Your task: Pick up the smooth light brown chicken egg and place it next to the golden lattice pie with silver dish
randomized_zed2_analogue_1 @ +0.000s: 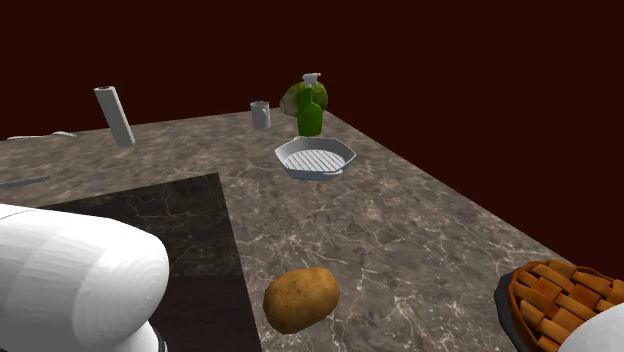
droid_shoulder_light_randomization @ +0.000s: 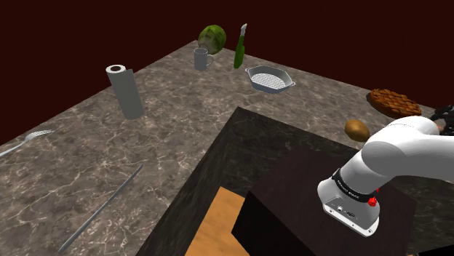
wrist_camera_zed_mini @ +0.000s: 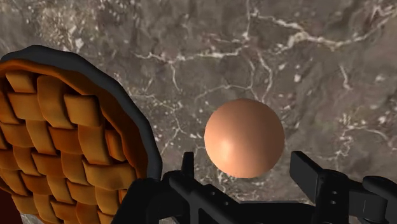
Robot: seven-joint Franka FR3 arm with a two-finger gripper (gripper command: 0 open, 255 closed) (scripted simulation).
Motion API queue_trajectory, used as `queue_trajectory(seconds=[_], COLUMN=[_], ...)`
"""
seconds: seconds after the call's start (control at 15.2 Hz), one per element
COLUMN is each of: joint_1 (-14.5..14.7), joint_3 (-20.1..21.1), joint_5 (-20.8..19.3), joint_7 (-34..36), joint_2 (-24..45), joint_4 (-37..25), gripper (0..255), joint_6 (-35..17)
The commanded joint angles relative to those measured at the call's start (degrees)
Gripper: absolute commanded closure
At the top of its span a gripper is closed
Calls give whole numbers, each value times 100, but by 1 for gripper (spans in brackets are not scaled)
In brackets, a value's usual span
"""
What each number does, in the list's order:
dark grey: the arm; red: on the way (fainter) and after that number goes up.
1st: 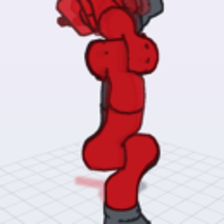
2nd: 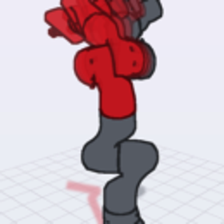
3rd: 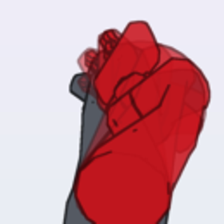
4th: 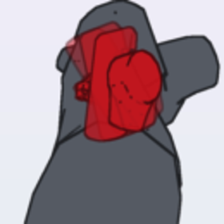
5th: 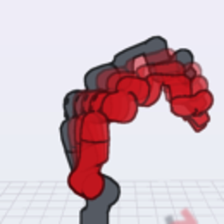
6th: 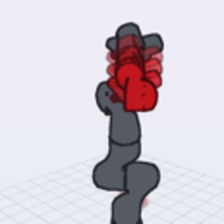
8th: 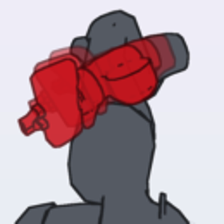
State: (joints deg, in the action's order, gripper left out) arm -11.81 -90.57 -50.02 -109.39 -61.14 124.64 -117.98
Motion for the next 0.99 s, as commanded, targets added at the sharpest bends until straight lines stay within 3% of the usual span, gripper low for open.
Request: queue_trajectory(seconds=[0.0, 0.26, 0.53, 0.92], joint_1=[0, 0, -307, -307], joint_3=[0, 0, 567, 568], joint_5=[0, 0, 393, 391], joint_7=[0, 0, -188, -188], joint_2=[0, 0, 88, 86], joint_4=[0, 0, -228, -229], gripper=[0, 0, 0, 0], joint_6=[0, 0, 547, 548])
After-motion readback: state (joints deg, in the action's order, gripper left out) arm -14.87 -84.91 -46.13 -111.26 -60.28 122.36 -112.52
